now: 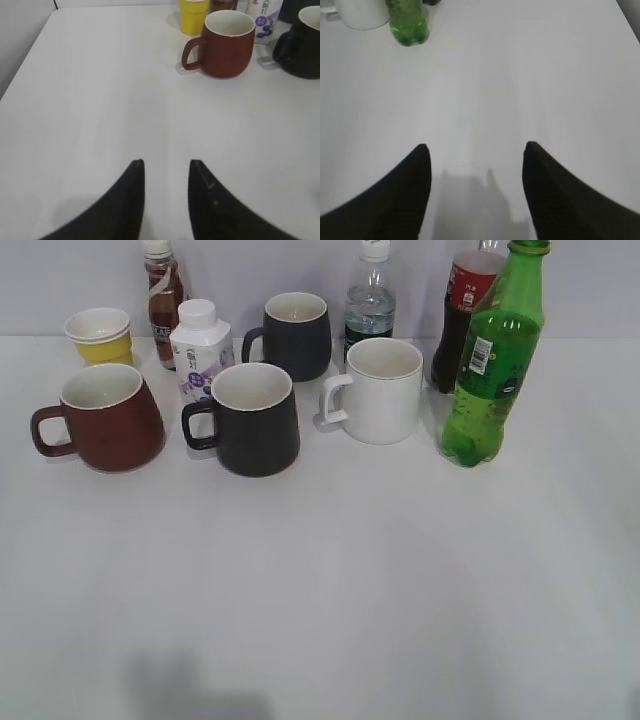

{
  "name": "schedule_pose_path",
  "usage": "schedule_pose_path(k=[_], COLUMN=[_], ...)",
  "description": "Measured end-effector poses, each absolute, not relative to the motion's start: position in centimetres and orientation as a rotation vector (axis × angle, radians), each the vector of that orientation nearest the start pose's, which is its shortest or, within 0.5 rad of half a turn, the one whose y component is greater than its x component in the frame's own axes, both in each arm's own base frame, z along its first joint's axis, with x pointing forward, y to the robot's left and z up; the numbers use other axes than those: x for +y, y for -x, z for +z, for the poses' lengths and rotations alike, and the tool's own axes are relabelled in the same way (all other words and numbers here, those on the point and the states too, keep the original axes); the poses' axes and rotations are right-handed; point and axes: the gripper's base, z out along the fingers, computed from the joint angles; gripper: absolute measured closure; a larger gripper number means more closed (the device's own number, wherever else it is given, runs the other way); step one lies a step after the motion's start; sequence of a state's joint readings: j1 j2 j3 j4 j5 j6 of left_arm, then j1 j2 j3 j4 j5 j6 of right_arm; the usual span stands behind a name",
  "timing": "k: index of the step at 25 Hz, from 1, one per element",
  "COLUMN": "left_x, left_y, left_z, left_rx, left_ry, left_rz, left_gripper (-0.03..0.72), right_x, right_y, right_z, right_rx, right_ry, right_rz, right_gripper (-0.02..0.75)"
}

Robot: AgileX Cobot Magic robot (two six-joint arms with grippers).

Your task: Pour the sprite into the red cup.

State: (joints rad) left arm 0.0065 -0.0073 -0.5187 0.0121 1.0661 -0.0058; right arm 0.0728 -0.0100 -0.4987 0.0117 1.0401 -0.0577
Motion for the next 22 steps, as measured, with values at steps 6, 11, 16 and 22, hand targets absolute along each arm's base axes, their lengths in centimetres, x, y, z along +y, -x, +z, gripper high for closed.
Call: schedule_pose_path(k=[6, 11, 16, 22], left_x=[0.09, 0.09, 0.09, 0.09], left_y=[0.85, 0.85, 0.85, 0.85], left_z=[28.19, 28.19, 28.19, 28.19], left_rx=[2.024, 2.024, 2.024, 2.024], left_ry=[0.013, 0.013, 0.013, 0.013], left_rz=[0.015, 0.015, 0.015, 0.015], left_gripper=[0.449, 0.449, 0.449, 0.449], right_x=[0.05, 0.05, 0.05, 0.05], right_y=[0.55, 0.55, 0.55, 0.55], right_z=[27.85, 27.85, 27.85, 27.85], right_rx=[2.011, 2.011, 2.011, 2.011], right_ry=[0.132, 0.132, 0.132, 0.132], right_rz=[0.023, 0.023, 0.023, 0.023], right_gripper=[0.3, 0.3, 0.3, 0.3])
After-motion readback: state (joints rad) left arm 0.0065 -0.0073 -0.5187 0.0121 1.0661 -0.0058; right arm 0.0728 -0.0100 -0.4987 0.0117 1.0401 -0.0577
